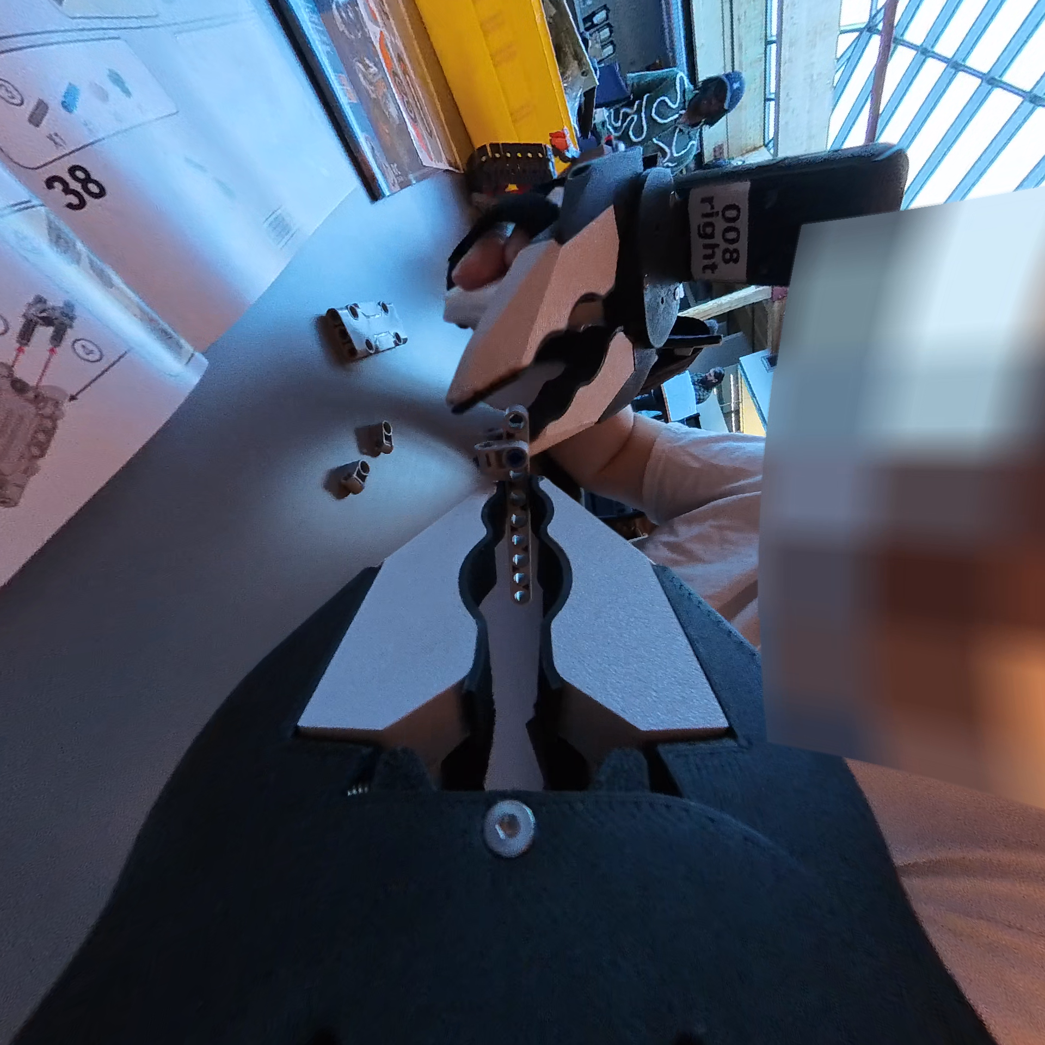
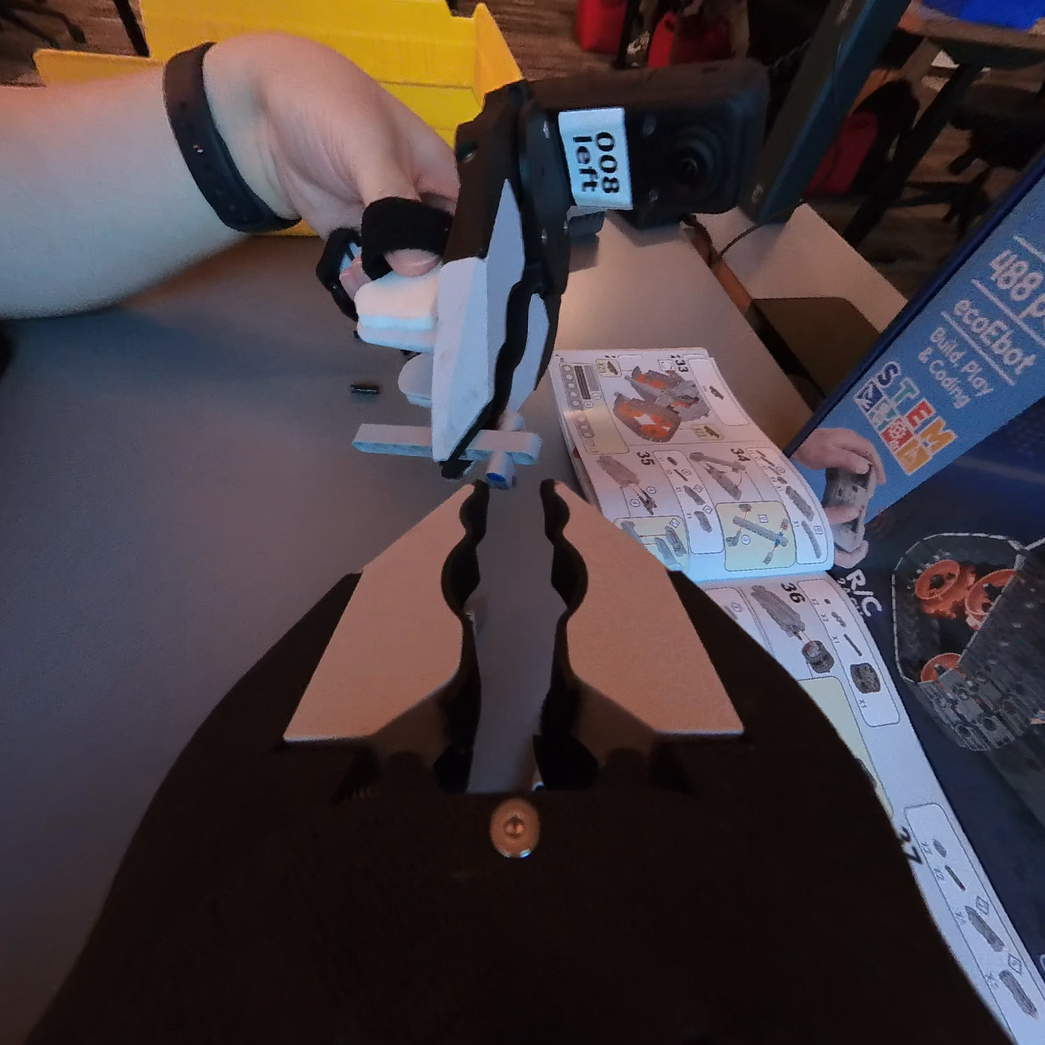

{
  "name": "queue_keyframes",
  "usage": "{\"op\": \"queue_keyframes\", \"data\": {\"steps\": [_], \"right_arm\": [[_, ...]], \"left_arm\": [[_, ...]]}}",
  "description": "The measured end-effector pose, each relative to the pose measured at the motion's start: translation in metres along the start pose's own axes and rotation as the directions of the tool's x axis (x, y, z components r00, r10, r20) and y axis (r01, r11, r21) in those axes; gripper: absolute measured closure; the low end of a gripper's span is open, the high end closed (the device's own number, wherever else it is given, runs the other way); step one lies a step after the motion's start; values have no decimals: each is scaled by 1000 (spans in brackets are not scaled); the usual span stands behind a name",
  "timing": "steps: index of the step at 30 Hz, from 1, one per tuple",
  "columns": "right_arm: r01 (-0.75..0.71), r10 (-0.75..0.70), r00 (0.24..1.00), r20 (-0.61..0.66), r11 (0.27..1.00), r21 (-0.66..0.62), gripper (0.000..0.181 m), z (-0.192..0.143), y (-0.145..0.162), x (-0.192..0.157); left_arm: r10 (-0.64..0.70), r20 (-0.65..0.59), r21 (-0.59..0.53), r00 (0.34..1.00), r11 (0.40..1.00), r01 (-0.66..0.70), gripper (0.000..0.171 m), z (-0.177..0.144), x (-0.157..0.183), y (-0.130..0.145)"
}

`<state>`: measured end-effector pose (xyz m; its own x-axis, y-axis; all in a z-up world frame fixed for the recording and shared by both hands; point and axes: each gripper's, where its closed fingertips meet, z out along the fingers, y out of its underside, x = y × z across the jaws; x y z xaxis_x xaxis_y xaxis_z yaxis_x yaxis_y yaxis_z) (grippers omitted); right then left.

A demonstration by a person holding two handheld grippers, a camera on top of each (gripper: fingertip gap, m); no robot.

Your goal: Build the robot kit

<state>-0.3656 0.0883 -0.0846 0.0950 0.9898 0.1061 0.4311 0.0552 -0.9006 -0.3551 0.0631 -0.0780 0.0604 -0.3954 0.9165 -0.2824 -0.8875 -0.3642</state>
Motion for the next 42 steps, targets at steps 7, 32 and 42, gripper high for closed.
{"op": "queue_keyframes", "data": {"steps": [7,32,42], "right_arm": [[17,-17,1000,7,999,-34,174,4,3,-5],[35,-51,997,-50,960,-279,172,34,59,-3],[2,-18,998,-54,959,-283,173,1,52,17]], "left_arm": [[-13,-9,-7,1000,1000,13,167,5,2,1],[-113,305,-177,946,969,173,166,-6,-65,36],[-195,304,-155,933,956,251,165,-10,-71,39]]}}
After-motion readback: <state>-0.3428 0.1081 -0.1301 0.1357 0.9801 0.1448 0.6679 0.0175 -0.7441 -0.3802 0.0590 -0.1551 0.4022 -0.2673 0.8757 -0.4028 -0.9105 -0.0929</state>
